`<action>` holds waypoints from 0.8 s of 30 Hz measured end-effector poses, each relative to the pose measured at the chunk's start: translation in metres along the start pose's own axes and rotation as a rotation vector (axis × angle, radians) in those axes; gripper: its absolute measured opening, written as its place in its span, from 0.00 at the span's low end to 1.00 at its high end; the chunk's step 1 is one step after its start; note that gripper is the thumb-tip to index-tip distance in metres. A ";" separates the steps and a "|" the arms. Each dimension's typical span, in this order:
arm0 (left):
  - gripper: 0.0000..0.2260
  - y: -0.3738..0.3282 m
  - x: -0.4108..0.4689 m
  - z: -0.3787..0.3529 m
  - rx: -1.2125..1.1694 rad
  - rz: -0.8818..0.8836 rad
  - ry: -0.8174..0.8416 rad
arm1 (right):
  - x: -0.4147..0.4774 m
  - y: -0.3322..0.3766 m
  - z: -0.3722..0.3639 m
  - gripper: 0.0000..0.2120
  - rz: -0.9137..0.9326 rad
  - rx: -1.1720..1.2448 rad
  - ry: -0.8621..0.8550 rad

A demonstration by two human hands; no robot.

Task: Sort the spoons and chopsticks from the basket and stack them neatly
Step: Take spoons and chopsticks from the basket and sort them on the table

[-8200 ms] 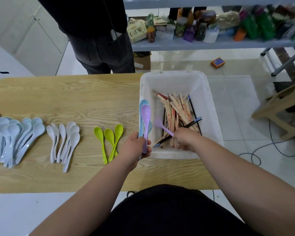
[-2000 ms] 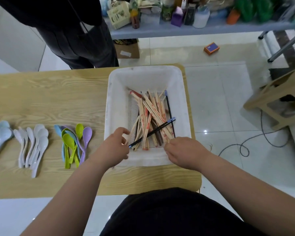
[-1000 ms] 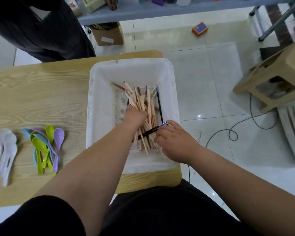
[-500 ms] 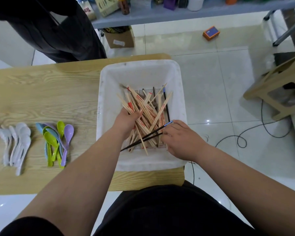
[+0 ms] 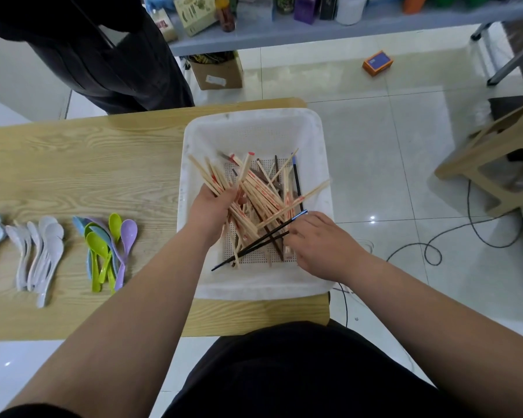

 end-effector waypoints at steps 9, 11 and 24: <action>0.05 -0.033 -0.011 0.027 0.136 -0.111 -0.107 | 0.005 0.000 0.004 0.13 -0.039 -0.016 0.009; 0.05 -0.043 -0.015 0.034 0.125 -0.131 -0.168 | 0.006 0.002 0.003 0.14 -0.052 -0.032 0.031; 0.07 -0.060 -0.044 0.050 -0.001 -0.165 -0.315 | 0.032 0.047 0.011 0.27 -0.106 0.282 -0.105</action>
Point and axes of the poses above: each hand's wrist, its own x-axis towards the middle knuckle, its own z-axis out of the back of the hand, y = z × x, the point moved 7 cm from there along x, towards the middle knuckle, and after that the axes turned 14 degrees about x, right-handed, at the moved point
